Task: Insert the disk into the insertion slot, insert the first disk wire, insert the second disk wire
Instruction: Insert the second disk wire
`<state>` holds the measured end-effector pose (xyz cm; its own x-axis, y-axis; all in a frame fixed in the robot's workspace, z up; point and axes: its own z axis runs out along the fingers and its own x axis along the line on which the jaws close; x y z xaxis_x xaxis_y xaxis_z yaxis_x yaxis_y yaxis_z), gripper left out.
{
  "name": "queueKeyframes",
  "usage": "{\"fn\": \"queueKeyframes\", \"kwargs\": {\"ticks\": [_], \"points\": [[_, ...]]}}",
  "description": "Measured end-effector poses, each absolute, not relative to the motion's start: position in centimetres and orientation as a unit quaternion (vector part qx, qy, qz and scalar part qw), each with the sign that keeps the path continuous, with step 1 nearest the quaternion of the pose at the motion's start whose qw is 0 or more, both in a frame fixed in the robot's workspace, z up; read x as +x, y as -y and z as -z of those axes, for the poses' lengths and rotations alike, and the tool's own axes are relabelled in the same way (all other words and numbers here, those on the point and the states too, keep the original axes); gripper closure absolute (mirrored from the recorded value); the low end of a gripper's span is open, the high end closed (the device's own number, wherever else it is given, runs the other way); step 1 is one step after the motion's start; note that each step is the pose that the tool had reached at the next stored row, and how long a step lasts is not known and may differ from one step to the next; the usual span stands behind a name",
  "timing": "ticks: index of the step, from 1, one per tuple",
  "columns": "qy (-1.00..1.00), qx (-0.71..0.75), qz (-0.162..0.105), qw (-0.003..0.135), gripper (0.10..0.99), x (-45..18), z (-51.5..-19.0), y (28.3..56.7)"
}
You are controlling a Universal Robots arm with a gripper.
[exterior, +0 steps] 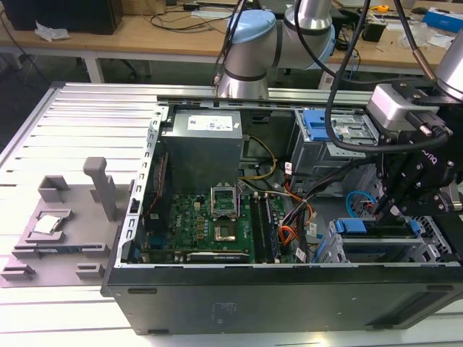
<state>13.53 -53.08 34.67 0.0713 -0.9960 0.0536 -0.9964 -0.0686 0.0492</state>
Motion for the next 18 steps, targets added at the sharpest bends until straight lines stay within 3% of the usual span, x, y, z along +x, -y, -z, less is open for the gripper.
{"fn": "queueKeyframes", "kwargs": {"ticks": [18], "points": [[0.681, 0.731, -0.002, 0.036, 0.925, 13.55, -33.82, 53.32]]}}
